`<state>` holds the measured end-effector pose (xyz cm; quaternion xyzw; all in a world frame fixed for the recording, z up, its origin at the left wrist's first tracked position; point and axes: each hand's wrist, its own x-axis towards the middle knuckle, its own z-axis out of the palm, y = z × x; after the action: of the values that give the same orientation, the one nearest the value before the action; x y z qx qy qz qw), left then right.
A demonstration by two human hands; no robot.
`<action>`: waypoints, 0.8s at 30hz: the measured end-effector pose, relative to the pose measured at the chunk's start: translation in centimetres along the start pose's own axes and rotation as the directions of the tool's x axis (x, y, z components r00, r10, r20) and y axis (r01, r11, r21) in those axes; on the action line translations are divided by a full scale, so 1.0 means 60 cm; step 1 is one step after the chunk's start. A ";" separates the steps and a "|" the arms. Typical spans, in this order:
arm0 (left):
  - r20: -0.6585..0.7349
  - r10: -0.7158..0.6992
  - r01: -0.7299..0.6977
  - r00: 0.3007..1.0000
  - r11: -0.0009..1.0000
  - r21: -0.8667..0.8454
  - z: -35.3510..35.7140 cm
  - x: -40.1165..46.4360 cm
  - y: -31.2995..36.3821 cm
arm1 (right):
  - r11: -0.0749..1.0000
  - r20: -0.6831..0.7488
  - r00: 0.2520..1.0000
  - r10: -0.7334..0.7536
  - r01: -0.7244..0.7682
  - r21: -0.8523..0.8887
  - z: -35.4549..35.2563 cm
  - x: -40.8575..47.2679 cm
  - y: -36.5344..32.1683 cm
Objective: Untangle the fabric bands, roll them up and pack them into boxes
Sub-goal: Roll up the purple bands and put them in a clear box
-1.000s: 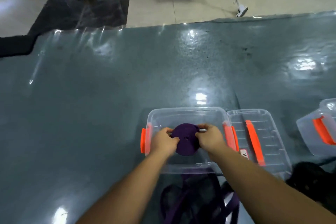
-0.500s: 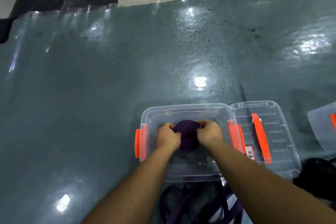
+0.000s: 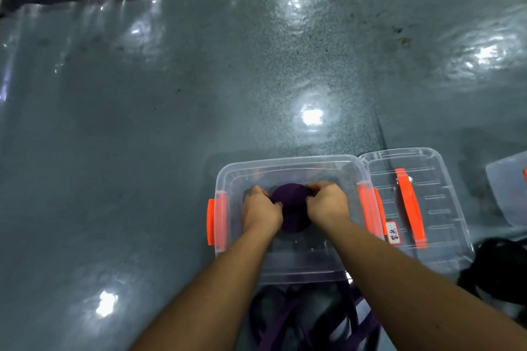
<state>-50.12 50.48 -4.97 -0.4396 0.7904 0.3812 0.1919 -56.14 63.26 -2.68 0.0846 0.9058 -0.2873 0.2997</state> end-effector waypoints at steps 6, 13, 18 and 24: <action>-0.004 0.065 -0.064 0.998 0.992 0.110 -0.007 -0.012 0.009 | 1.000 -0.019 1.000 0.008 -0.008 -0.015 0.004 -0.007 -0.003; 0.119 0.059 -0.076 0.991 0.987 0.141 -0.030 -0.031 0.019 | 0.998 0.045 0.999 0.030 -0.027 -0.056 -0.006 -0.022 -0.010; 0.303 0.093 -0.170 0.949 0.956 0.238 -0.058 -0.066 0.033 | 0.994 0.103 0.994 -0.031 0.042 -0.104 -0.026 -0.052 -0.022; 0.296 0.290 -0.351 0.910 0.919 0.179 -0.086 -0.125 0.036 | 0.972 0.105 0.980 -0.170 0.184 -0.147 -0.064 -0.117 -0.028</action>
<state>-47.70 51.30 4.05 -0.2232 0.8579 0.3694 0.2790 -52.93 64.22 4.76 -0.0335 0.9147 -0.2448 0.3198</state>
